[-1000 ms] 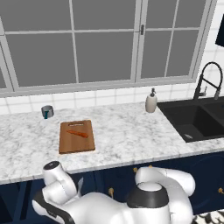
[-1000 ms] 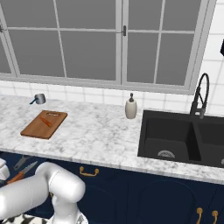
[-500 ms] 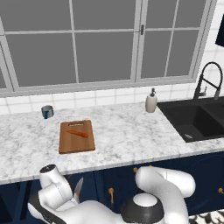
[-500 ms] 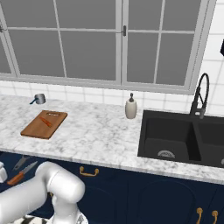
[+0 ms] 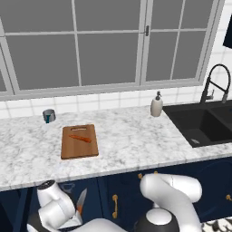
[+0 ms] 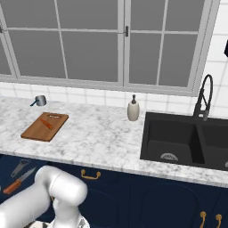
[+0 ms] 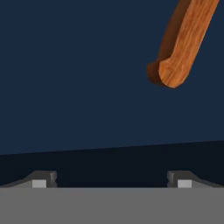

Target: Place the appropriate cutting tool for cutting the carrot skin on the cutting board.

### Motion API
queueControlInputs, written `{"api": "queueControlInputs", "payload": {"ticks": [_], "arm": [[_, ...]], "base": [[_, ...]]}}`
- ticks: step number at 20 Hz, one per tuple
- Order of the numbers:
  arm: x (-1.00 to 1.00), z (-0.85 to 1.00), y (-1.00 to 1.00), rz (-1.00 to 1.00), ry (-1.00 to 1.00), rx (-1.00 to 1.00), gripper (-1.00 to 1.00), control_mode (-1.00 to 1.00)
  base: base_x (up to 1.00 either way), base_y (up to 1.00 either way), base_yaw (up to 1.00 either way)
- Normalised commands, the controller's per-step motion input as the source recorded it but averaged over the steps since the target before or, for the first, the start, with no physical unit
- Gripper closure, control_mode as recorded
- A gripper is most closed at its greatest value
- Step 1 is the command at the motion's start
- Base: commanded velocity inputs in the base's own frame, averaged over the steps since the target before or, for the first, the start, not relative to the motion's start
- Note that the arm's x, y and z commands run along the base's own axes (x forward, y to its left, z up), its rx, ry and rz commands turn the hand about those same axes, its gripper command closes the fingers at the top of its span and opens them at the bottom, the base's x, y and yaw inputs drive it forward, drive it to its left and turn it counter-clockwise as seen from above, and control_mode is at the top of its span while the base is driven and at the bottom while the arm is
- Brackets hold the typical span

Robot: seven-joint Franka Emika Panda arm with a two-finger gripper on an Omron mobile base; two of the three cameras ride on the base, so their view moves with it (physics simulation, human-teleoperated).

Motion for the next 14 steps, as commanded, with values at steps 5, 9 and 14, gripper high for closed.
{"api": "queueControlInputs", "payload": {"ticks": [5,9,14], "arm": [[-0.53,0.00,0.00,0.00,0.02,0.00,-1.00,-1.00],[-0.50,0.00,0.00,0.00,0.01,0.00,-1.00,-1.00],[-0.34,0.00,0.00,-0.01,0.01,0.00,-1.00,-1.00]], "base": [[0.00,0.00,0.00],[0.00,0.00,0.00],[0.00,0.00,0.00]]}}
